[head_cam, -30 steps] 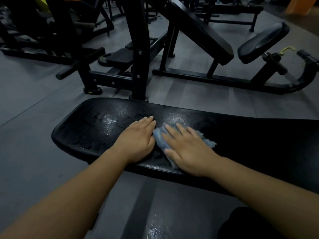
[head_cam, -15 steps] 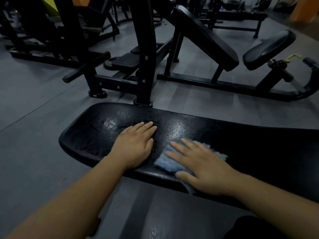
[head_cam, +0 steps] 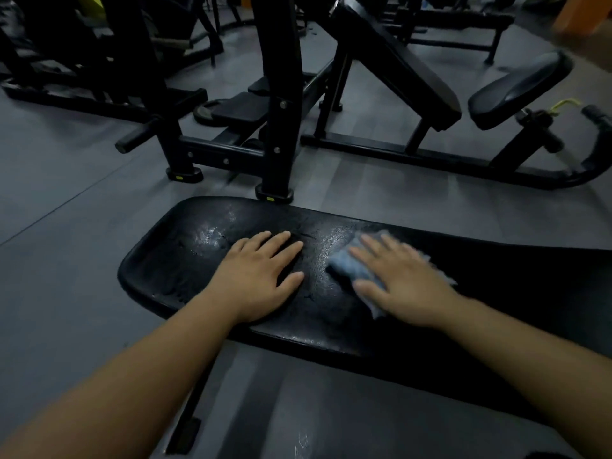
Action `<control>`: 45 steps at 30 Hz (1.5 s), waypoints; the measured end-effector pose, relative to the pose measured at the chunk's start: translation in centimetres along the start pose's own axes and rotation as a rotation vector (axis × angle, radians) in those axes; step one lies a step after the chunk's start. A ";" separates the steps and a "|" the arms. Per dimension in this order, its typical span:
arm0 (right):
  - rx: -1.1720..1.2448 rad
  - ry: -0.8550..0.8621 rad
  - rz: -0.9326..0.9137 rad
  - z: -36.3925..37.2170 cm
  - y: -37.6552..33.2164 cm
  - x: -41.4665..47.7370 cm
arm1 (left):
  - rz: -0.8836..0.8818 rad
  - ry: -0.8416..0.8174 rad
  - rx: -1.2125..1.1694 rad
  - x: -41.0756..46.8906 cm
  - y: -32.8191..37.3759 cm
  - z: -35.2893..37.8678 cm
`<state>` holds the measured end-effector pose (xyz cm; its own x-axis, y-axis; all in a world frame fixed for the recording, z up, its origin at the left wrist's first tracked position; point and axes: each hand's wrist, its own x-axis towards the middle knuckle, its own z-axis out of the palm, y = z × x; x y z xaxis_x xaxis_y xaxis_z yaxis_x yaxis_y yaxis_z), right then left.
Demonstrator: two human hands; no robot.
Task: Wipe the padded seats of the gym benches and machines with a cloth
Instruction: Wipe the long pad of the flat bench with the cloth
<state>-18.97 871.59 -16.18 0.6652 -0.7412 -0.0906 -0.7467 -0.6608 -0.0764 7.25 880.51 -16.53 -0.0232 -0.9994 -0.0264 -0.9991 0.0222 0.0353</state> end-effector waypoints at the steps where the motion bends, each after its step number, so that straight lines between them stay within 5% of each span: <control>1: 0.002 0.002 0.102 0.0 0.0 2.1 | 0.006 -0.009 -0.016 0.0 -0.3 0.0; 4: 0.010 0.021 0.223 0.7 -3.0 5.3 | 0.005 -0.026 -0.054 0.2 -0.6 0.4; 10: 0.020 0.002 -0.096 0.8 -4.4 -4.0 | 0.022 -0.038 -0.052 0.4 -1.1 0.6; 15: 0.039 0.001 0.333 0.2 -2.6 4.0 | 0.151 -0.048 -0.037 0.6 -3.5 -0.3; 17: 0.037 -0.007 0.374 0.3 -5.0 6.2 | 0.144 -0.022 -0.030 0.3 -4.8 -0.3; 23: 0.021 -0.035 -0.111 0.6 -7.1 -2.5 | 0.036 -0.028 -0.028 0.3 -5.0 0.4; 29: 0.005 0.015 0.338 0.0 -6.7 7.8 | 0.038 -0.028 -0.060 0.2 -5.0 0.4; 34: 0.064 0.022 -0.159 1.3 -11.8 0.5 | 0.081 -0.031 -0.048 -0.2 -7.8 -0.3; 41: 0.029 0.020 0.231 0.3 -8.9 9.3 | 0.076 -0.020 -0.102 -0.5 -9.0 -0.2; 45: 0.013 0.003 -0.262 0.8 -12.6 3.8 | 0.069 0.023 -0.112 -0.8 -12.8 -0.2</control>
<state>-7.02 877.20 -16.41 0.8358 -0.5455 -0.0630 -0.5491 -0.8286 -0.1093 20.03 881.00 -16.77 -0.0896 -0.9960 0.0028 -0.9851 0.0890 0.1474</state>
